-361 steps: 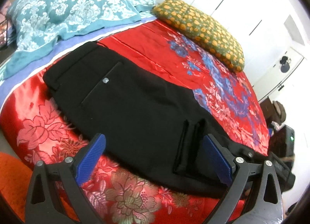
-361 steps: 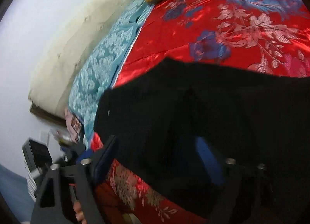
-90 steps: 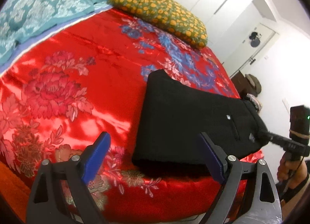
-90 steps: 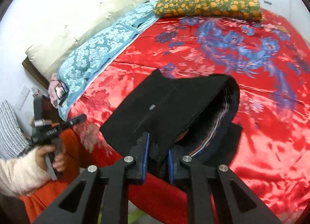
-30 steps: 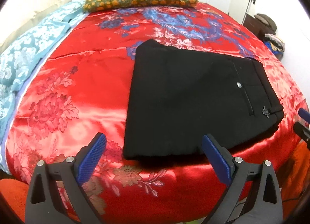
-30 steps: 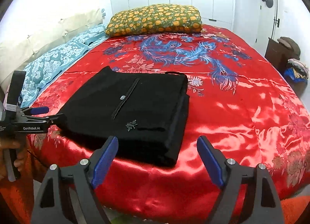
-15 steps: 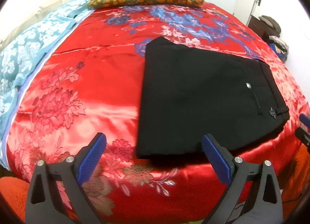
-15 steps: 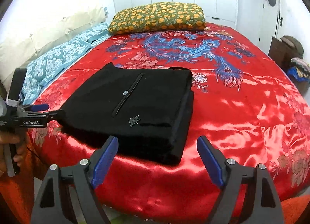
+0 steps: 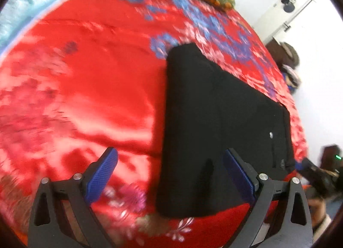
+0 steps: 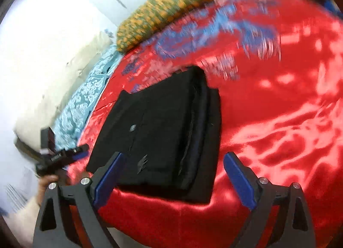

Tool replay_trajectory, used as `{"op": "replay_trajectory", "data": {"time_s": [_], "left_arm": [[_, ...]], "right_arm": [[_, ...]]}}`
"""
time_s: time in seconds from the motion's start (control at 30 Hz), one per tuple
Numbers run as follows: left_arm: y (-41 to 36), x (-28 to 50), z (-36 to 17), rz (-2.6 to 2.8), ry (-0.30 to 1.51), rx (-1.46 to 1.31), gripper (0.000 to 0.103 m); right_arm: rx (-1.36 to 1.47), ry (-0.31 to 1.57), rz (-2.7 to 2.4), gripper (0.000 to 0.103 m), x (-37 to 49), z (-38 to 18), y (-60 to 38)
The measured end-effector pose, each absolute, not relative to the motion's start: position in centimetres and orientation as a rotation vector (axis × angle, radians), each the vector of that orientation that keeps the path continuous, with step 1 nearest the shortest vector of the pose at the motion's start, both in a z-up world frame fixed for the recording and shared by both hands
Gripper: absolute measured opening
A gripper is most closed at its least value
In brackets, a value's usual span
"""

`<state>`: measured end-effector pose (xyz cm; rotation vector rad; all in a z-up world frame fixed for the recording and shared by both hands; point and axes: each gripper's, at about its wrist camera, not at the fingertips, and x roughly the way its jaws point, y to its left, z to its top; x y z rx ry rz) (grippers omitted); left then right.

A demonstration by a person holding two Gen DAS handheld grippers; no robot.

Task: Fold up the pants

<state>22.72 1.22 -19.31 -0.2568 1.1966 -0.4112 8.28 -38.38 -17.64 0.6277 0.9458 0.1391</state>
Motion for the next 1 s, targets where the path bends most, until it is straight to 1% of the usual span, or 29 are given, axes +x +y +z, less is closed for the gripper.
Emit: {"op": "replay_trajectory", "data": {"time_s": [0.1, 0.17, 0.2, 0.23, 0.27, 0.3, 0.33, 0.37, 0.4, 0.5, 0.6, 0.73, 0.77, 0.83, 0.87, 0.9, 0.93, 0.97, 1.0], "left_arm": [[-0.3, 24.6, -21.7, -0.484, 1.294, -0.226, 0.099], [-0.8, 25.1, -22.4, -0.493, 1.312, -0.216, 0.099], [-0.9, 25.1, -22.4, -0.504, 1.297, -0.223, 0.093], [-1.0, 25.1, -22.1, -0.549, 1.275, -0.249, 0.076], [-1.2, 25.2, -22.2, -0.607, 1.286, -0.301, 0.039], [-1.1, 25.2, -22.1, -0.595, 1.285, -0.309, 0.034], [-1.5, 25.1, -21.6, -0.592, 1.271, -0.291, 0.028], [-1.8, 24.9, -21.1, -0.592, 1.256, -0.272, 0.023], [-2.1, 24.8, -20.6, -0.586, 1.244, -0.258, 0.021], [-1.9, 25.0, -18.6, -0.594, 1.198, -0.299, 0.02], [-2.2, 25.9, -16.2, -0.606, 1.126, -0.314, 0.02], [-2.3, 28.0, -14.7, -0.58, 1.038, -0.297, 0.02], [-2.3, 28.6, -14.8, -0.558, 1.027, -0.292, 0.021], [-2.8, 29.7, -16.4, -0.466, 1.044, -0.228, 0.029], [-3.2, 29.9, -17.2, -0.412, 1.064, -0.178, 0.041], [-3.6, 30.0, -18.0, -0.344, 1.085, -0.104, 0.047], [-4.0, 29.5, -18.7, -0.265, 1.085, -0.004, 0.047], [-4.0, 28.8, -18.6, -0.242, 1.068, 0.038, 0.051], [-3.9, 27.5, -18.0, -0.232, 1.031, 0.075, 0.066]], "right_arm": [[0.728, 1.063, 0.157, 0.093, 10.8, -20.7, -39.7], [0.736, 1.093, 0.161, 0.094, 11.6, -21.7, -40.0], [0.734, 1.091, 0.177, 0.092, 11.9, -21.8, -40.0], [0.73, 1.106, 0.223, 0.069, 12.5, -21.8, -39.7], [0.729, 1.123, 0.263, 0.057, 12.9, -21.9, -39.5], [0.71, 1.139, 0.284, 0.051, 13.2, -21.9, -39.1], [0.675, 1.139, 0.295, 0.039, 13.5, -21.5, -38.8], [0.652, 1.127, 0.32, 0.036, 13.7, -20.9, -38.4], [0.634, 1.112, 0.333, 0.033, 13.9, -20.0, -38.0], [0.606, 1.059, 0.376, 0.03, 14.7, -17.7, -37.5], [0.57, 1.004, 0.416, 0.029, 16.5, -15.1, -37.2], [0.504, 0.952, 0.436, 0.029, 19.9, -13.2, -36.8], [0.5, 0.943, 0.432, 0.029, 20.6, -13.1, -37.0], [0.489, 0.94, 0.401, 0.031, 21.9, -13.6, -37.8], [0.476, 0.959, 0.371, 0.034, 22.7, -14.4, -38.0], [0.464, 0.987, 0.345, 0.043, 23.3, -15.2, -38.2], [0.443, 1.023, 0.297, 0.058, 23.6, -16.1, -38.4], [0.412, 1.064, 0.231, 0.066, 23.4, -16.9, -38.7], [0.395, 1.08, 0.196, 0.072, 22.7, -17.2, -39.1]]}}
